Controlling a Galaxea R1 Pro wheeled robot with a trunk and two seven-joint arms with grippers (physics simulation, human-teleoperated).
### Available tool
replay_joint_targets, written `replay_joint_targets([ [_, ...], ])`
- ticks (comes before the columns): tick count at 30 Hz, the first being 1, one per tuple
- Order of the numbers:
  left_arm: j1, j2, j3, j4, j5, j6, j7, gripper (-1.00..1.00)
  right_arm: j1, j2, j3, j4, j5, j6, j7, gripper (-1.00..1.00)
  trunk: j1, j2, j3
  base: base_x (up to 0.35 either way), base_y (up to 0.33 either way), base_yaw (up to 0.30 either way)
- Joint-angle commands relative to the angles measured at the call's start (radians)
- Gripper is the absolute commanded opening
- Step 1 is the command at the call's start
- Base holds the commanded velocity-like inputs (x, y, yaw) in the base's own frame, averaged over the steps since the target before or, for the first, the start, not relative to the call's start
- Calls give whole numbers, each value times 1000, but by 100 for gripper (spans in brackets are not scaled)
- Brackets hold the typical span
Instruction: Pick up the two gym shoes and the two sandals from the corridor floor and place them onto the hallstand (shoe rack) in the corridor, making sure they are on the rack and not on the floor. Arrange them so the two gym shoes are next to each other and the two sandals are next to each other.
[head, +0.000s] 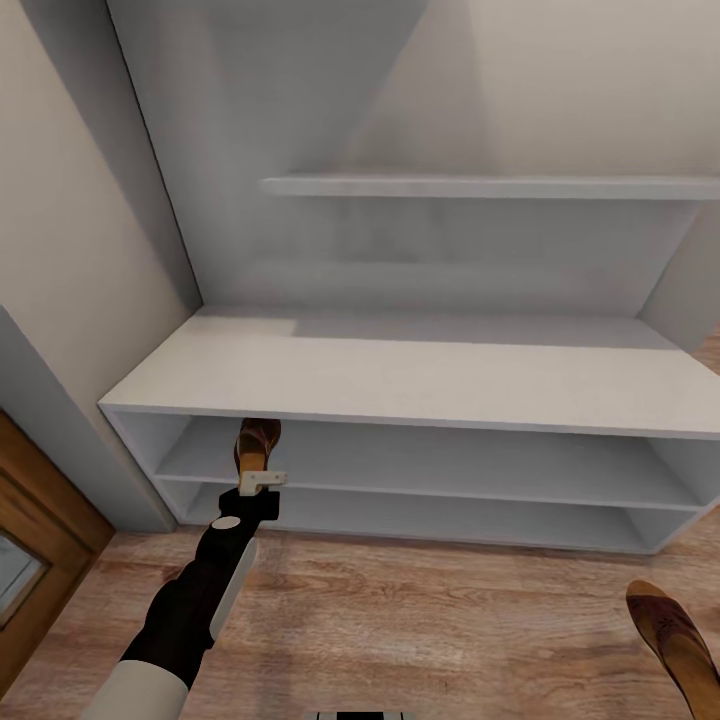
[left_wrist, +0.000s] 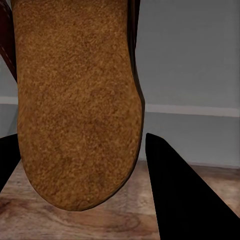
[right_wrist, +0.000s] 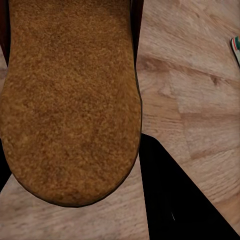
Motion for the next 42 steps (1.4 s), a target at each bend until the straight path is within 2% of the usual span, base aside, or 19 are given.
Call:
replay_joint_targets([
  [1, 0, 0, 0, 0, -1, 0, -2, -100, 0, 0, 0, 0, -2, -1, 0, -100, 0, 0, 0, 0, 0, 0],
  [10, 0, 0, 0, 0, -1, 1, -2, -100, 0, -1, -1, 0, -2, 5, 5, -100, 0, 0, 0, 0, 0, 0],
  [15, 0, 0, 0, 0, -1, 0, -2, -100, 0, -3, -3, 0, -2, 6, -23, -100, 0, 0, 0, 0, 0, 0],
  [16, 0, 0, 0, 0, -1, 0, -2, -100, 0, -3, -3, 0, -2, 6, -37, -100, 0, 0, 0, 0, 0, 0],
  [23, 0, 0, 1, -1, -1, 0, -1, -100, 0, -4, -3, 0, -2, 6, -263, -100, 0, 0, 0, 0, 0, 0],
  [29, 0, 0, 1, 0, -1, 0, -1, -100, 2, -5, -3, 0, -2, 6, -414, -100, 0, 0, 0, 0, 0, 0],
  [30, 0, 0, 1, 0, -1, 0, -1, -100, 5, -6, -3, 0, -2, 6, -464, -100, 0, 0, 0, 0, 0, 0],
  [31, 0, 0, 2, 0, -1, 0, -1, -100, 7, -6, -3, 0, -2, 6, -486, -100, 0, 0, 0, 0, 0, 0],
  [37, 0, 0, 2, 0, -1, 0, -1, -100, 13, -4, -2, 0, -2, 6, -554, -100, 0, 0, 0, 0, 0, 0],
  [42, 0, 0, 2, 0, -1, 0, -1, -100, 15, -3, -2, 0, -1, 4, -568, -100, 0, 0, 0, 0, 0, -4],
])
